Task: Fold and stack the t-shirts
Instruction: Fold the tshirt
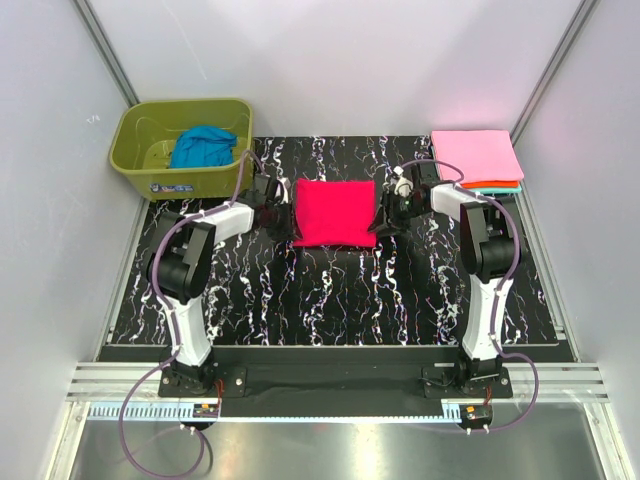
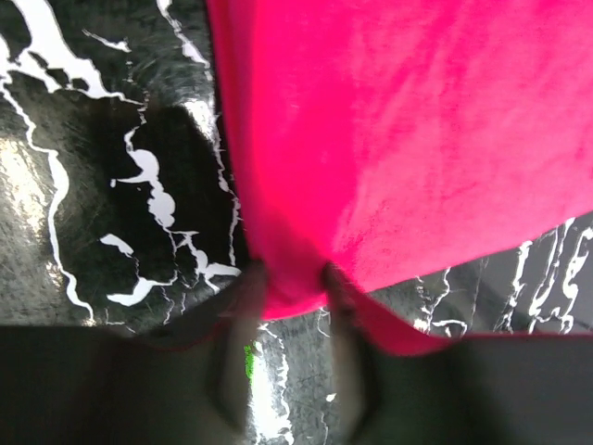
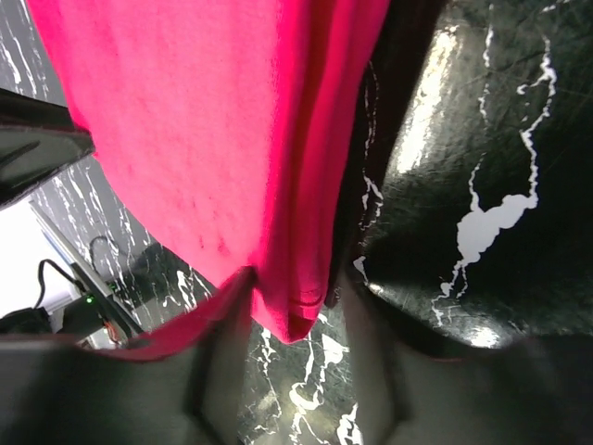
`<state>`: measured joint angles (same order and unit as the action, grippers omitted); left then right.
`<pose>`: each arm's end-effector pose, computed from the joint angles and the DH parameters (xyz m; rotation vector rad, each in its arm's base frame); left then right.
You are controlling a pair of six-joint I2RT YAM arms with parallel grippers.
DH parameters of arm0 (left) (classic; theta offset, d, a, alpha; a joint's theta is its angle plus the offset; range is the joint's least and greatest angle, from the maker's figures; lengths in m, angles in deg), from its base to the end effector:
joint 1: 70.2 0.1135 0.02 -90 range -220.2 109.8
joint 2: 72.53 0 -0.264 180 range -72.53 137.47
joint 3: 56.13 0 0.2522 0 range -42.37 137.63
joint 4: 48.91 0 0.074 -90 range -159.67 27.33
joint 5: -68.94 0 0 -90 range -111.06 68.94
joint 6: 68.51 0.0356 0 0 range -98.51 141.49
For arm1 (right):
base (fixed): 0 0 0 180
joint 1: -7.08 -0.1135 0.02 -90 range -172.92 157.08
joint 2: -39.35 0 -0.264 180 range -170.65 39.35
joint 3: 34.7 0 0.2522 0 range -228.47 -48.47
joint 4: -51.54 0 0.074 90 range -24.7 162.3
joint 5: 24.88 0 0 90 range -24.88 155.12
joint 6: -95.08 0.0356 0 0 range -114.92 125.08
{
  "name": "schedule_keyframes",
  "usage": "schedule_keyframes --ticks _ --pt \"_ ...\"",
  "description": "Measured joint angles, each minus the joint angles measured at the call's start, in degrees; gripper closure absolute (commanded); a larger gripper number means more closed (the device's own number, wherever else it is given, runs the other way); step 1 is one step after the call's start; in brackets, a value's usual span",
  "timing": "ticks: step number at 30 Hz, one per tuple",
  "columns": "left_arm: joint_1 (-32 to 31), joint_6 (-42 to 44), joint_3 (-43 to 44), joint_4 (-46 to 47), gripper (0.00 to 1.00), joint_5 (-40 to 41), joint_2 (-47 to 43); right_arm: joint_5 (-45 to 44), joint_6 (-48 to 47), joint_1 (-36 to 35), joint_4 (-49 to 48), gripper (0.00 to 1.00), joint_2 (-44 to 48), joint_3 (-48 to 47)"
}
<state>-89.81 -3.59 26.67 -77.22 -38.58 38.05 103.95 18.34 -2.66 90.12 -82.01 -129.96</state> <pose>0.3696 -0.1431 0.1535 -0.0021 2.6298 -0.6789 0.4174 0.0943 0.1360 -0.1289 2.6670 1.0385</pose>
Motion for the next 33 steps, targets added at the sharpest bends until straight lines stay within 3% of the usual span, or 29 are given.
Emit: schedule_keyframes --ticks 2,8,11,13,14,15,18,19,22,26,31,33 --pt "0.11 0.15 0.15 0.02 0.85 -0.17 0.17 0.11 0.04 0.0 -0.15 0.79 0.0 0.15" --pt "0.04 -0.57 -0.15 0.28 0.92 -0.24 -0.07 0.48 0.87 0.0 -1.81 1.0 0.11 2.19" --pt "-0.26 -1.97 -2.89 0.81 0.93 -0.28 -2.05 1.31 1.84 -0.02 -2.84 1.0 1.11 5.27" --pt "-0.61 -3.19 -5.79 0.85 0.86 -0.26 -4.55 1.36 2.69 -0.02 -3.93 0.97 3.06 8.48" --pt "-0.81 -3.63 -7.08 0.81 0.79 -0.26 -5.79 1.33 3.1 -0.02 -4.07 0.86 4.39 10.34" --pt "-1.07 -4.24 -8.68 0.68 0.75 -0.2 -7.52 1.29 3.65 -0.07 -4.09 0.83 5.7 12.07" --pt "-1.84 -5.9 -11.54 -1.18 0.72 0.04 -12.52 0.26 4.72 -0.13 -4.02 0.64 8.85 15.76" --pt "-1.86 -6.23 -11.56 -1.86 0.67 0.15 -13.86 -0.24 4.76 -0.13 -3.98 0.62 9.46 16.33" --pt "-1.81 -6.67 -10.54 -2.99 0.66 0.74 -16.52 -1.62 5.7 -0.13 -3.54 0.56 11.74 17.11" --pt "-1.73 -6.12 -3.85 -4.59 0.67 0.79 -15.74 -3.93 6.36 -0.13 -0.46 0.6 14.73 15.02" --pt "-1.75 -4.44 8.41 -3.8 0.67 -0.87 -8.76 -4.79 6.23 -0.11 2.93 0.82 15.56 6.84" --pt "-1.73 -3.74 12.11 -3.56 0.67 -1.7 -5.16 -4.37 5.79 -0.11 3.48 0.85 15.15 3.61"
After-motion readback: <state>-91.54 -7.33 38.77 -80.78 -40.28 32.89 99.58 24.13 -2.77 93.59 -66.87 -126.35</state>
